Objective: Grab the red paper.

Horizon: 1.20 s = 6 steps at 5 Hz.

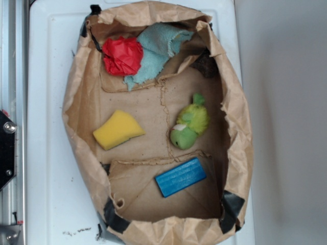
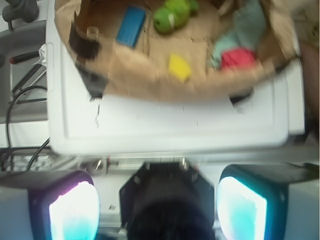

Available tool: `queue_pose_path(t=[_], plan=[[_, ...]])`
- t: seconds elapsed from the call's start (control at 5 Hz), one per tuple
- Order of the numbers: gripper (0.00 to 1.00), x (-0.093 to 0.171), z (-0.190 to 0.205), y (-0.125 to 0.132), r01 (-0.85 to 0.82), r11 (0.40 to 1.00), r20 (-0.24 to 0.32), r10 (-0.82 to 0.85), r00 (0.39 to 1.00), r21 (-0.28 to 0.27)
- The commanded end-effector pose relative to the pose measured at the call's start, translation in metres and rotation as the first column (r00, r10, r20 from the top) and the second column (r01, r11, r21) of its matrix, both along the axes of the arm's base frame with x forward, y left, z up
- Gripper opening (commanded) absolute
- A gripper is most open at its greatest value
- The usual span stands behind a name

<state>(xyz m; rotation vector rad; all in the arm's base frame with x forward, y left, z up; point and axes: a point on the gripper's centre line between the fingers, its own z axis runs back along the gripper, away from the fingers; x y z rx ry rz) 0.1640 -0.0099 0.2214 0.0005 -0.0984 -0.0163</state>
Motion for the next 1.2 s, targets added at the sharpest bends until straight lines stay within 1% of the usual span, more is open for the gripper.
queue_pose_path(t=[0.0,0.2,0.4,0.6,1.0], plan=[[1.00,0.076,-0.026,0.040,-0.039,0.999,0.015,0.038,0.999,0.020],[1.00,0.100,-0.044,0.068,-0.077,0.996,0.029,0.076,0.997,0.041],[1.00,0.106,-0.060,0.086,-0.062,0.995,0.029,0.060,0.998,0.083],[1.00,0.102,-0.067,0.100,-0.206,0.966,0.060,0.199,0.978,0.155],[1.00,0.102,-0.067,0.100,-0.206,0.966,0.060,0.199,0.978,0.155]])
